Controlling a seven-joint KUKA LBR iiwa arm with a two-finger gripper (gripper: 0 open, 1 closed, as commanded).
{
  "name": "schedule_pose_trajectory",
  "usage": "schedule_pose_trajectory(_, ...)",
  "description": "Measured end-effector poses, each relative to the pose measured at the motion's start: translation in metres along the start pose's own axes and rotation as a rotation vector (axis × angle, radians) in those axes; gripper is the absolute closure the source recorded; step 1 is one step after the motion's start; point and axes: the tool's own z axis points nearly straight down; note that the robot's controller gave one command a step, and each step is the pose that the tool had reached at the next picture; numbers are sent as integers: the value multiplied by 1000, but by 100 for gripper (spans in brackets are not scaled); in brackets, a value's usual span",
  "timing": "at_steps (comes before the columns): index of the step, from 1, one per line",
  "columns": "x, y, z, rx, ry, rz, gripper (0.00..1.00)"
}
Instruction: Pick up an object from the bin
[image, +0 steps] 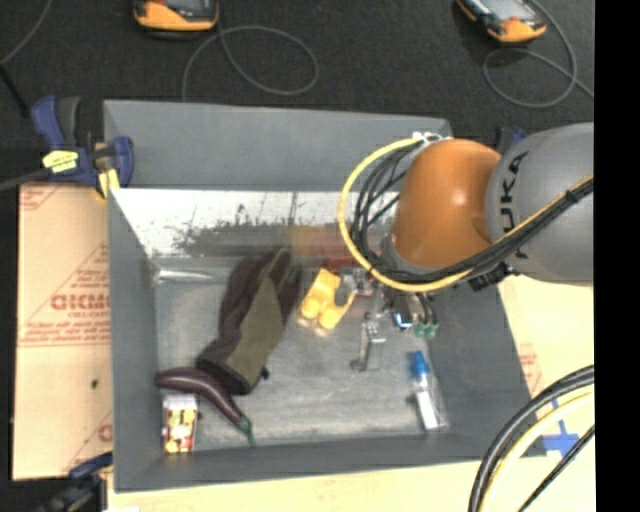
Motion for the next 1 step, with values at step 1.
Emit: schedule_pose_trajectory(1,-1,0,-4,0,-7,0,0)
